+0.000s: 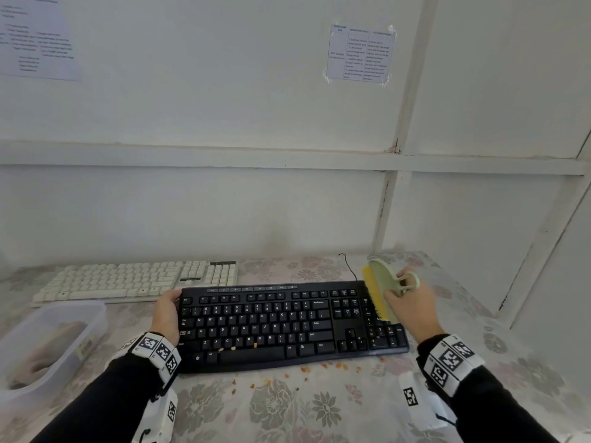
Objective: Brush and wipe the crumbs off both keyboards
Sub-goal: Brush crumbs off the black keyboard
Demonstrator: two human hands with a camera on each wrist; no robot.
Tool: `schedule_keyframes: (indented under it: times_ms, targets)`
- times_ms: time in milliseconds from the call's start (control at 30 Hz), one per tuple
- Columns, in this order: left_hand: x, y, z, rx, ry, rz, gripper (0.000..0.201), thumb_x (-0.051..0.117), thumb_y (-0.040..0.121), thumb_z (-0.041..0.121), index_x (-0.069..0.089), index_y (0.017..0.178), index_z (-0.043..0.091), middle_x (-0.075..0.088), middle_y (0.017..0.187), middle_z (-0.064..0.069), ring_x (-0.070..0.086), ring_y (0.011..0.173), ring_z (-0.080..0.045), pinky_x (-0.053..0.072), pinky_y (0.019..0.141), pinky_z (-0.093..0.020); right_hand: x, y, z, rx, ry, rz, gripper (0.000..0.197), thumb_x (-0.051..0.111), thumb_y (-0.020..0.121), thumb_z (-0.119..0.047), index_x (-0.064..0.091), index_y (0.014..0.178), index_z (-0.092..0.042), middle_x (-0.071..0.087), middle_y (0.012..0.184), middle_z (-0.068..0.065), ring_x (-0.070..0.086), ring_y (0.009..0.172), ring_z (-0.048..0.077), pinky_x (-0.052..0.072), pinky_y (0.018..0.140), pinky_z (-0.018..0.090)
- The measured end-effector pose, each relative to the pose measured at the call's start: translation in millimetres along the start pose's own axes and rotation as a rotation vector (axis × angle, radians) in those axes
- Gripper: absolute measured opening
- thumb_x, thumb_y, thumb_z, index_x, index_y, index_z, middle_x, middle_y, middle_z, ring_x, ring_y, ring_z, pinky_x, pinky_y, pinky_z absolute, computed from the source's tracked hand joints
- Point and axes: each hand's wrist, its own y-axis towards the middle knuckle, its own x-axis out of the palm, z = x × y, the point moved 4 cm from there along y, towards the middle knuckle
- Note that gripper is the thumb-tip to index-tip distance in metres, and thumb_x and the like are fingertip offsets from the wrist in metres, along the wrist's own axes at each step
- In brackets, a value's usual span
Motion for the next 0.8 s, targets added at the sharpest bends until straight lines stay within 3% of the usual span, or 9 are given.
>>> schedule_keyframes:
  times_ms: [67,200,267,333,433,533,633,700,800]
  targets:
    - [-0.4,-0.1,0.5,0.008,0.001,-0.002,0.033,0.037,0.092,0.030,0.058,0.074,0.012,0.062,0.048,-0.003,0.053,0.065,-0.027,0.043,0.064,-0.035,9.5,-0.3,6.5,0.007,-0.026,-0.037,0.018,0.054,0.084,0.000,0.044,0.091,-0.012,0.053,0.061,0.003,0.047,0.046,0.013,0.037,0.034,0.012]
    - [-1.7,-0.2,0.8,-0.001,-0.006,0.005,0.033,0.038,0.092,0.032,0.059,0.075,0.012,0.062,0.049,-0.004,0.054,0.067,-0.028,0.044,0.065,-0.036,11.6,-8.6,18.6,0.027,-0.092,-0.139,0.018,0.053,0.083,-0.001,0.046,0.093,-0.013,0.052,0.062,0.003,0.048,0.050,0.018,0.038,0.040,0.017]
    - [-1.3,-0.6,0.3,-0.001,-0.005,0.003,0.034,0.037,0.093,0.031,0.058,0.075,0.012,0.062,0.048,-0.003,0.056,0.063,-0.027,0.043,0.064,-0.035,8.4,-13.6,25.1,0.059,-0.131,-0.187,0.015,0.054,0.081,-0.001,0.049,0.091,-0.011,0.052,0.065,0.008,0.047,0.055,0.021,0.037,0.047,0.023]
    - [0.0,-2.8,0.2,0.007,0.001,-0.010,0.035,0.035,0.095,0.029,0.057,0.073,0.012,0.061,0.045,-0.001,0.059,0.053,-0.024,0.042,0.061,-0.033,5.7,-19.5,30.1,0.118,-0.217,-0.262,0.005,0.054,0.083,-0.006,0.053,0.087,-0.005,0.049,0.065,0.010,0.045,0.055,0.019,0.035,0.048,0.022]
    - [1.4,-4.4,0.7,0.011,0.006,-0.016,0.035,0.034,0.095,0.029,0.056,0.073,0.012,0.060,0.044,-0.001,0.054,0.061,-0.025,0.041,0.061,-0.034,-0.2,-25.2,30.9,0.173,-0.316,-0.311,0.015,0.056,0.084,-0.010,0.050,0.074,-0.001,0.040,0.058,0.003,0.037,0.049,0.011,0.028,0.044,0.016]
    - [0.7,-3.2,0.9,0.009,-0.001,-0.013,0.035,0.034,0.095,0.029,0.056,0.073,0.013,0.060,0.044,-0.001,0.052,0.064,-0.025,0.042,0.062,-0.034,-8.9,-17.9,25.1,0.167,-0.332,-0.262,0.027,0.056,0.084,-0.009,0.040,0.062,-0.006,0.038,0.055,0.003,0.035,0.048,0.012,0.026,0.042,0.016]
    - [1.4,-5.6,1.7,0.012,0.001,-0.019,0.036,0.034,0.095,0.029,0.056,0.073,0.013,0.060,0.044,-0.001,0.056,0.055,-0.024,0.042,0.061,-0.033,-14.0,-6.2,11.9,0.014,-0.173,-0.086,0.011,0.052,0.085,-0.002,0.044,0.083,-0.010,0.048,0.060,0.003,0.043,0.051,0.014,0.033,0.042,0.017]
    - [1.9,-6.5,2.0,0.014,0.005,-0.017,0.035,0.034,0.095,0.029,0.056,0.073,0.013,0.060,0.044,0.000,0.056,0.056,-0.023,0.042,0.061,-0.033,-12.8,-2.9,6.6,-0.079,-0.049,0.014,0.019,0.051,0.084,0.002,0.044,0.091,-0.015,0.052,0.070,0.002,0.048,0.057,0.012,0.035,0.046,0.020]
    - [2.4,-8.3,2.5,0.017,0.001,-0.022,0.035,0.034,0.096,0.029,0.056,0.074,0.013,0.061,0.045,0.000,0.052,0.065,-0.024,0.042,0.062,-0.034,-2.8,-2.4,7.3,-0.119,-0.012,-0.038,0.019,0.050,0.086,0.002,0.044,0.093,-0.015,0.051,0.072,-0.001,0.048,0.057,0.011,0.034,0.045,0.017]
